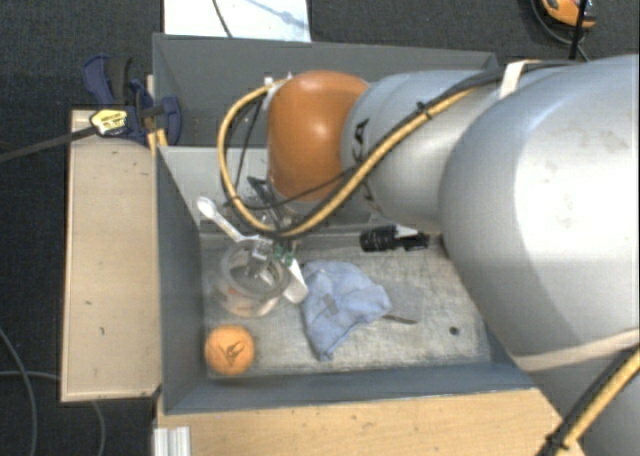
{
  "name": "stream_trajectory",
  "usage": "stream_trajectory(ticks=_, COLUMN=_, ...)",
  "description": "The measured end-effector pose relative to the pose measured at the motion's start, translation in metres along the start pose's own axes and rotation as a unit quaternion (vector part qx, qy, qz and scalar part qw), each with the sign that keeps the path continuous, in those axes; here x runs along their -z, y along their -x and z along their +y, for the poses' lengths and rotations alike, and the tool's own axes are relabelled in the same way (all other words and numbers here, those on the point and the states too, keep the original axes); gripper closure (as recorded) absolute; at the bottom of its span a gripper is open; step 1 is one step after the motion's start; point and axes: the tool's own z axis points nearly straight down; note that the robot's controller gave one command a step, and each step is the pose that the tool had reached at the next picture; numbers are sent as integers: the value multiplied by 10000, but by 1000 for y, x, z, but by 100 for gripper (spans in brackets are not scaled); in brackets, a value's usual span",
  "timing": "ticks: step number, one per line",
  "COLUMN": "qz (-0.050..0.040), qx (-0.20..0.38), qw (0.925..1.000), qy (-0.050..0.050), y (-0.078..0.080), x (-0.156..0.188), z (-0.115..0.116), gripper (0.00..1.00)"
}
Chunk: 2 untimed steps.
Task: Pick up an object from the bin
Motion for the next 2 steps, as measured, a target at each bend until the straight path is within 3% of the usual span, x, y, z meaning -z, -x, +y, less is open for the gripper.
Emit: stream_trajectory(ticks=2, qz=-34, qx=-1, qw=10000, qy=28, y=1, x=28, z=1, gripper=100)
